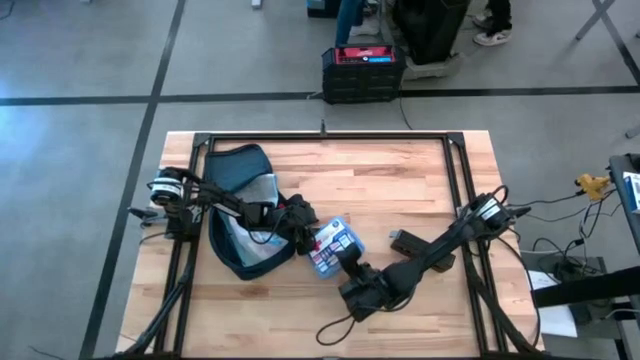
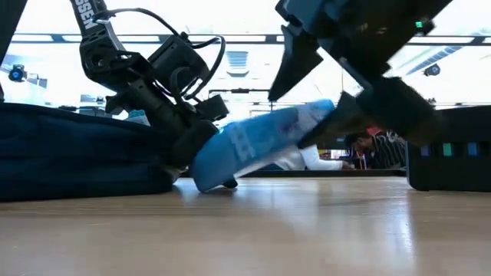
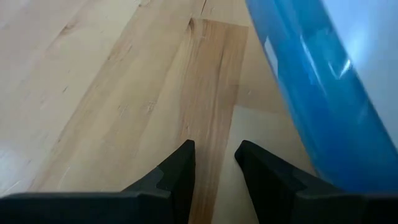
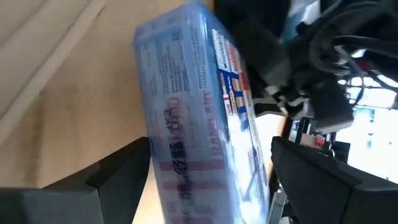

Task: Unpack backpack
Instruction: Put the blue medicine box into the backpack

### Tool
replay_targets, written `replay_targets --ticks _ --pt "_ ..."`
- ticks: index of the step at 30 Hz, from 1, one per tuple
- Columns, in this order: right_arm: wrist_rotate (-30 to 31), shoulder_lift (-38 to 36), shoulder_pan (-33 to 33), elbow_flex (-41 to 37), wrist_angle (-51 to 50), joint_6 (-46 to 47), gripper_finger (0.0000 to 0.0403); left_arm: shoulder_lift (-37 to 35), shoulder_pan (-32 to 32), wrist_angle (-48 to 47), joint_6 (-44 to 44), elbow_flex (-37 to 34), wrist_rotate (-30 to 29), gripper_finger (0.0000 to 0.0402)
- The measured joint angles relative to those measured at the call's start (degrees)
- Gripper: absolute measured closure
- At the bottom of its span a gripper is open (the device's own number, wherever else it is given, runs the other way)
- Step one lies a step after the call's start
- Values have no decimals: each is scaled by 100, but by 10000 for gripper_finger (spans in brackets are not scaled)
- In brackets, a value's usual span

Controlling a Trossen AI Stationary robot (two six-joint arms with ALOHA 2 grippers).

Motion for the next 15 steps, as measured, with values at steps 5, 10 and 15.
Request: replay_targets --ticks 5,10,15 --pt "-78 46 -168 -26 134 -336 92 8 -4 50 -2 10 77 283" --pt "-352 47 -380 -33 114 -479 94 7 -28 64 9 13 180 283" --pt "-921 63 -543 -37 90 -68 142 -163 -42 3 43 12 411 283"
